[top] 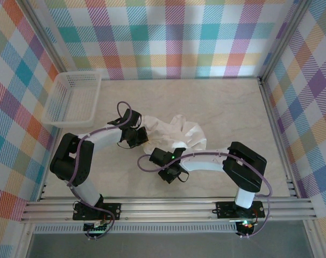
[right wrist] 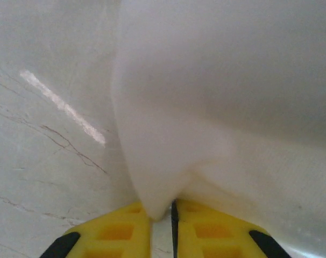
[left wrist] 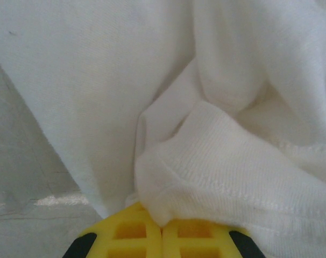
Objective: Fold the inside-out t-shirt
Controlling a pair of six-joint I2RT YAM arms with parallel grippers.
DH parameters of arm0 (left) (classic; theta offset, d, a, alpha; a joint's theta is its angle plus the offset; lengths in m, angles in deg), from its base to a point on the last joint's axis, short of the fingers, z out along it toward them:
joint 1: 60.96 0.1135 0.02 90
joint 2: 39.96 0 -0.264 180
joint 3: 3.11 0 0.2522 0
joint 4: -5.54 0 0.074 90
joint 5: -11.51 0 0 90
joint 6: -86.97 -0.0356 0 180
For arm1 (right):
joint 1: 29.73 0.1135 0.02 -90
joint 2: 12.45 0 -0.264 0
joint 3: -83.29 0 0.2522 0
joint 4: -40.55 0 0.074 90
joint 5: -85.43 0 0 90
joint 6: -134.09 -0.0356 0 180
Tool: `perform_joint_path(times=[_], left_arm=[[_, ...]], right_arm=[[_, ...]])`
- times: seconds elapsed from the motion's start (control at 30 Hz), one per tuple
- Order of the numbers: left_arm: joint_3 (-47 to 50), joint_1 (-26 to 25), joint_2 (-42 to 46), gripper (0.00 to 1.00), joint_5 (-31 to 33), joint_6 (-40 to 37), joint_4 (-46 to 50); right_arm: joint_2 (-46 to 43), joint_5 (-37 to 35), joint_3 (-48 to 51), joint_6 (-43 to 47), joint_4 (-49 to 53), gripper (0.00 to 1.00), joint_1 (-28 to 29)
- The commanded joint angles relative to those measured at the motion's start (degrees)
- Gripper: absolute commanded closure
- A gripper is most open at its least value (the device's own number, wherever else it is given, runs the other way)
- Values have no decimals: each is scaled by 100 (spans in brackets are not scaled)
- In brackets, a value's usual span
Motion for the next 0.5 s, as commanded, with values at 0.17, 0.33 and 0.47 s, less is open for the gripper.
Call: perform_joint_path(times=[0.17,0.33,0.47], left_arm=[[9,6,334,100,164,-24,94],[-737,9,642,100,238,-344,711],[-1603,24,626,100,340,-701,1112]], right_arm=[[-1312,-988,-60,77,155,100,-63],[-2471,-934,-228,541,43,100,-161],[-2893,-288,-523,513,59,100,-495]])
